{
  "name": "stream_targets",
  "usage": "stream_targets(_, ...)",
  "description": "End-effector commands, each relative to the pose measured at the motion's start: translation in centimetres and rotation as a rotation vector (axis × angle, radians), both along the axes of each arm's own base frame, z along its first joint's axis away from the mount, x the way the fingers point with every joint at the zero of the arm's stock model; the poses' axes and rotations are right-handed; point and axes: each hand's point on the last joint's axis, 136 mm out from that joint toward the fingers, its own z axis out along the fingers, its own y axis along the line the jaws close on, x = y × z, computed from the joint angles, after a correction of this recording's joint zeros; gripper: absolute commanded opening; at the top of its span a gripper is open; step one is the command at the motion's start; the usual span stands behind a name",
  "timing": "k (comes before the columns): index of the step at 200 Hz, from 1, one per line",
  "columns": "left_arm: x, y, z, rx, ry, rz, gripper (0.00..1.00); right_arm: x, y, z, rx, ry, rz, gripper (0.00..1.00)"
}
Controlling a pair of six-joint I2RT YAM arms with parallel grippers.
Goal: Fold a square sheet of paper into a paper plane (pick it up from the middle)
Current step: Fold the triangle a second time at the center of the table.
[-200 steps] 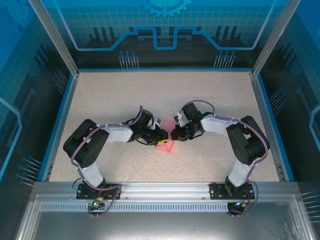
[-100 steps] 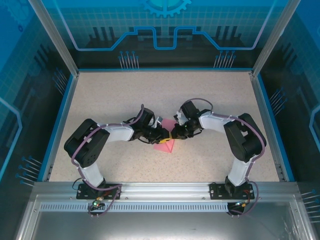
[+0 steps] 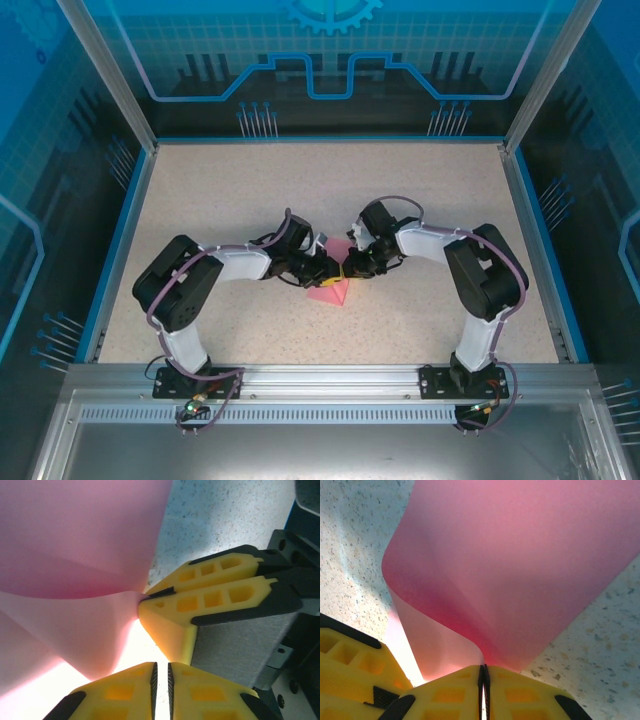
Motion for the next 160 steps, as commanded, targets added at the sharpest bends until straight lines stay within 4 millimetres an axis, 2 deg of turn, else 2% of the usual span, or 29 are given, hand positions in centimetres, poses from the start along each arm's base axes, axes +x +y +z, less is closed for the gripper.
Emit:
stream_targets(1, 0.2, -0.3, -0.3, 0.023, -0.004, -0.012, 0.16, 0.3, -0.1, -0.2, -0.015, 0.007, 0.011, 0.12)
stream_targets(160, -0.2, 0.0, -1.9, 0.063, 0.037, -0.007, 0.12, 0.3, -0.3, -1.1, -0.038, 0.019, 0.018, 0.12)
